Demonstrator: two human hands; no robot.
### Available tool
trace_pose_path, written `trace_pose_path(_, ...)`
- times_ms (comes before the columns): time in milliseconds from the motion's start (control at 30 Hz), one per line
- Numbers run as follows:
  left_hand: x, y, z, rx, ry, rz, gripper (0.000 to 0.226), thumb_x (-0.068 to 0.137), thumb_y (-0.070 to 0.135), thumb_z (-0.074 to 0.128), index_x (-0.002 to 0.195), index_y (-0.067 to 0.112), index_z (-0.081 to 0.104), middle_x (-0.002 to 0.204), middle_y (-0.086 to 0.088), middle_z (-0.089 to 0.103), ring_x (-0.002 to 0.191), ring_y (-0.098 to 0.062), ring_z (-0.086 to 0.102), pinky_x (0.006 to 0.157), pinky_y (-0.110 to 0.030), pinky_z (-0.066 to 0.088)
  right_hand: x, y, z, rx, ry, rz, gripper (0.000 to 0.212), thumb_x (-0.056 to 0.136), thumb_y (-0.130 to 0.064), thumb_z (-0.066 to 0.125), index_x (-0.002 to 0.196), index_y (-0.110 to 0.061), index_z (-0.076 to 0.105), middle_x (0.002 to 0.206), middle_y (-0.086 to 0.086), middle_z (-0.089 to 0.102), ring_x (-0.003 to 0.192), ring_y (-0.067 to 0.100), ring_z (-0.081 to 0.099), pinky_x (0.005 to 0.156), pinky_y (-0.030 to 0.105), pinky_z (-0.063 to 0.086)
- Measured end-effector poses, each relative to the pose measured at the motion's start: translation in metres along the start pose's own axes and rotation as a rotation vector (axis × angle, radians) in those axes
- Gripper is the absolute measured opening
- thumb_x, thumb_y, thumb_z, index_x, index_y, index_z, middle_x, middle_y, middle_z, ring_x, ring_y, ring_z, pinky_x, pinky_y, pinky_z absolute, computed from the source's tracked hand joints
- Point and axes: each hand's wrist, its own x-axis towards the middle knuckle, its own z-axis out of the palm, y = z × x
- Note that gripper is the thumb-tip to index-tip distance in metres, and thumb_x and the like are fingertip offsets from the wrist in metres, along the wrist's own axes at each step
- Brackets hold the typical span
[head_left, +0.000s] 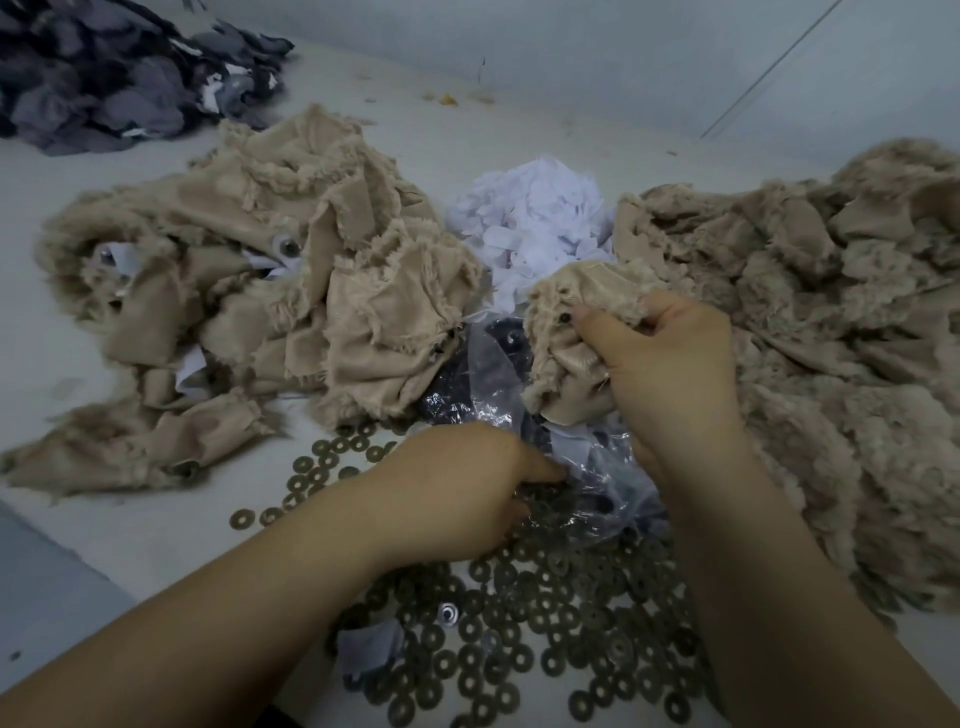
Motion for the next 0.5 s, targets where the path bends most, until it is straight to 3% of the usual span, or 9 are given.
trace_pose_path(33, 0.001, 0.0, 0.001, 0.021, 0.027, -0.002, 0.051, 0.091, 0.026, 0.06, 0.136, 0.047, 0.049, 0.103, 0.019, 0.067, 0.095, -0.003, 0.061, 0.077, -0.03, 0.052, 0.0, -0.002, 0.0, 0.006, 0.0, -0.006, 0.017, 0.079, -0.015, 0.078, 0.073, -0.003, 0.069, 0.075, 0.025, 0.068, 0.056, 0.03, 0.063, 0.045, 0.054, 0.053)
trace_pose_path(67, 0.002, -0.001, 0.001, 0.023, 0.057, -0.004, 0.05, 0.09, 0.025, 0.062, 0.135, 0.046, 0.051, 0.095, 0.02, 0.066, 0.092, -0.005, 0.061, 0.073, -0.028, 0.051, 0.0, -0.004, -0.001, 0.012, -0.002, -0.01, 0.011, 0.079, -0.015, 0.078, 0.071, -0.01, 0.071, 0.073, 0.023, 0.069, 0.057, 0.029, 0.064, 0.046, 0.056, 0.053)
trace_pose_path(133, 0.002, -0.001, 0.002, 0.003, 0.127, -0.012, 0.046, 0.087, 0.024, 0.067, 0.13, 0.041, 0.059, 0.067, 0.023, 0.047, 0.07, -0.001, 0.054, 0.059, -0.018, 0.039, 0.0, -0.006, -0.001, 0.006, -0.006, -0.018, 0.01, 0.079, -0.014, 0.078, 0.07, -0.019, 0.075, 0.073, 0.022, 0.069, 0.057, 0.039, 0.067, 0.043, 0.062, 0.051)
trace_pose_path(167, 0.003, -0.001, 0.003, 0.009, 0.164, -0.016, 0.041, 0.086, 0.024, 0.069, 0.124, 0.038, 0.064, 0.064, 0.023, 0.042, 0.066, -0.001, 0.051, 0.058, -0.018, 0.038, -0.001, -0.008, -0.001, 0.005, -0.013, -0.025, 0.008, 0.079, -0.015, 0.078, 0.071, -0.017, 0.076, 0.074, 0.024, 0.068, 0.061, 0.047, 0.067, 0.041, 0.064, 0.048)
trace_pose_path(267, -0.001, 0.003, 0.007, -0.086, 0.177, 0.044, 0.015, 0.083, 0.019, 0.074, 0.096, 0.027, 0.075, 0.069, 0.021, 0.05, 0.067, 0.0, 0.053, 0.066, -0.025, 0.049, -0.003, -0.008, -0.003, -0.006, -0.011, -0.035, 0.026, 0.075, -0.02, 0.078, 0.078, 0.004, 0.066, 0.081, 0.035, 0.065, 0.069, 0.058, 0.061, 0.038, 0.064, 0.047)
trace_pose_path(333, -0.006, 0.008, 0.01, -0.199, 0.113, 0.13, 0.013, 0.081, 0.013, 0.074, 0.085, 0.024, 0.077, 0.072, 0.024, 0.055, 0.069, 0.004, 0.055, 0.07, -0.021, 0.05, -0.006, -0.008, -0.004, -0.012, -0.015, -0.045, 0.022, 0.076, -0.018, 0.077, 0.076, 0.002, 0.066, 0.08, 0.035, 0.066, 0.068, 0.058, 0.062, 0.041, 0.065, 0.049)
trace_pose_path(500, -0.015, 0.016, 0.021, -0.015, 0.04, 0.155, 0.017, 0.087, 0.038, 0.067, 0.101, 0.033, 0.075, 0.093, 0.022, 0.061, 0.08, 0.002, 0.054, 0.074, -0.021, 0.048, -0.015, -0.01, -0.007, -0.069, -0.047, -0.043, 0.011, 0.083, -0.014, 0.076, 0.079, -0.005, 0.072, 0.079, 0.034, 0.067, 0.063, 0.059, 0.061, 0.046, 0.067, 0.051)
